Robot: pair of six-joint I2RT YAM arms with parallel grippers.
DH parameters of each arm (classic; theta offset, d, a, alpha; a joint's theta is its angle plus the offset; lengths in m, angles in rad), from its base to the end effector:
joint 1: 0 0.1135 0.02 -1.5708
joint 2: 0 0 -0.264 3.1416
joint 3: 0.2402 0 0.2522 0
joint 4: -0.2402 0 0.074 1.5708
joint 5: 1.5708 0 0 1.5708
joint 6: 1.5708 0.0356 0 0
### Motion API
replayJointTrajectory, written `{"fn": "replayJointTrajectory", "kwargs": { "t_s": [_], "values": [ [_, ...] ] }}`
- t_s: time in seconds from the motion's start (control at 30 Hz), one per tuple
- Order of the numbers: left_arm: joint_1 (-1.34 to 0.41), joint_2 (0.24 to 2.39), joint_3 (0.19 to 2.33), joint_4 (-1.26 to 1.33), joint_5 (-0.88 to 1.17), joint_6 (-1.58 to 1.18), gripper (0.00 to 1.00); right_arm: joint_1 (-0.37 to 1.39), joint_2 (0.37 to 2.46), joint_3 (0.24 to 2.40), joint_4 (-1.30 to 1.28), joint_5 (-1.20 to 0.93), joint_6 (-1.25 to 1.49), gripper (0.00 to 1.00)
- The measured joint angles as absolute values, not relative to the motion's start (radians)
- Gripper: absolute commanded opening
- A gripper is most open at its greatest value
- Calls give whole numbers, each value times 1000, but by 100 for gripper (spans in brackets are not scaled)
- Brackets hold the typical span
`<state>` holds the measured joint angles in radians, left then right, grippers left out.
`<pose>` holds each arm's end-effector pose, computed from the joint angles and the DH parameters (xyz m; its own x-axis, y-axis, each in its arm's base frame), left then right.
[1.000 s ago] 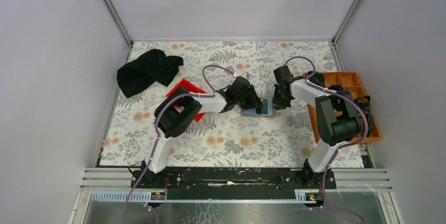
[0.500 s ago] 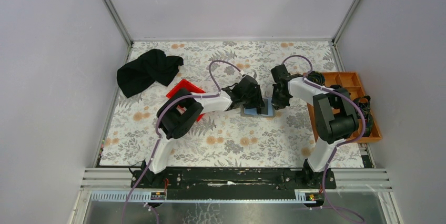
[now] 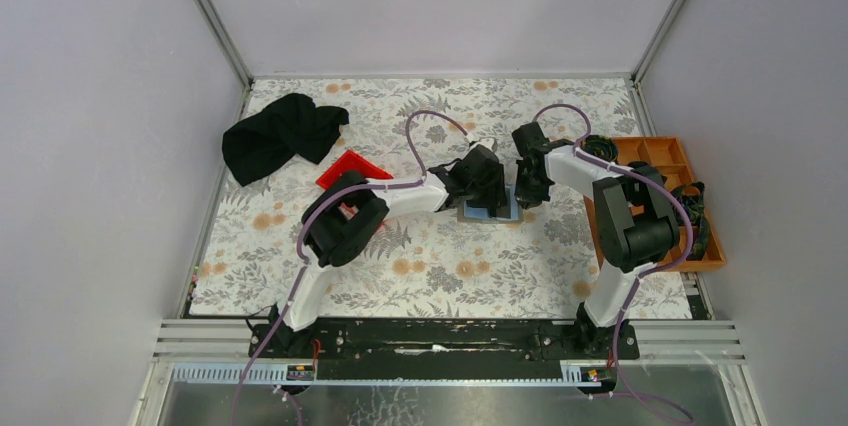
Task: Put the credit cards into the card holder
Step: Insert the credit card into the card holder.
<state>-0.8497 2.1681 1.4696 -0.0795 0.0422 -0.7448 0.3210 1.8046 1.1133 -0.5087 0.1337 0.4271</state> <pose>0.3110 -0.3560 0.1433 -0.8628 -0.0442 -0.5036 0.2522 0.8257 -0.5046 0.3315 0.1052 0.1585 -0.9155 0.1282 -0.3813 0.1235 0.9917 0.0370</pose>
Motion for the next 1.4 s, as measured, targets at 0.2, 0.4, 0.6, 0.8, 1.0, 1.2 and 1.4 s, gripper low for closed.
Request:
{"fn": "replayJointTrajectory", "kwargs": {
  "t_s": [0.2,0.4,0.6,0.8,1.0,1.2,1.4],
  "values": [
    [-858,2168,1478,-88,36,-724,57,325,1805,1113,-507,133,427,14],
    [-862,2168,1489,-112,32,-709,60,329,1805,1113,-503,130,427,14],
    [-873,2168,1499,-136,6,-696,63,330,1805,1113,-498,124,427,15],
    [-885,2158,1502,-175,-37,-686,65,335,1805,1111,-477,109,435,15],
    [-897,2139,1495,-223,-85,-681,68,346,1805,1107,-446,81,450,14],
    [-902,2131,1493,-252,-123,-679,68,351,1806,1106,-430,58,455,14],
    [-903,2127,1493,-265,-146,-678,68,352,1808,1106,-420,39,458,14]
  ]
}}
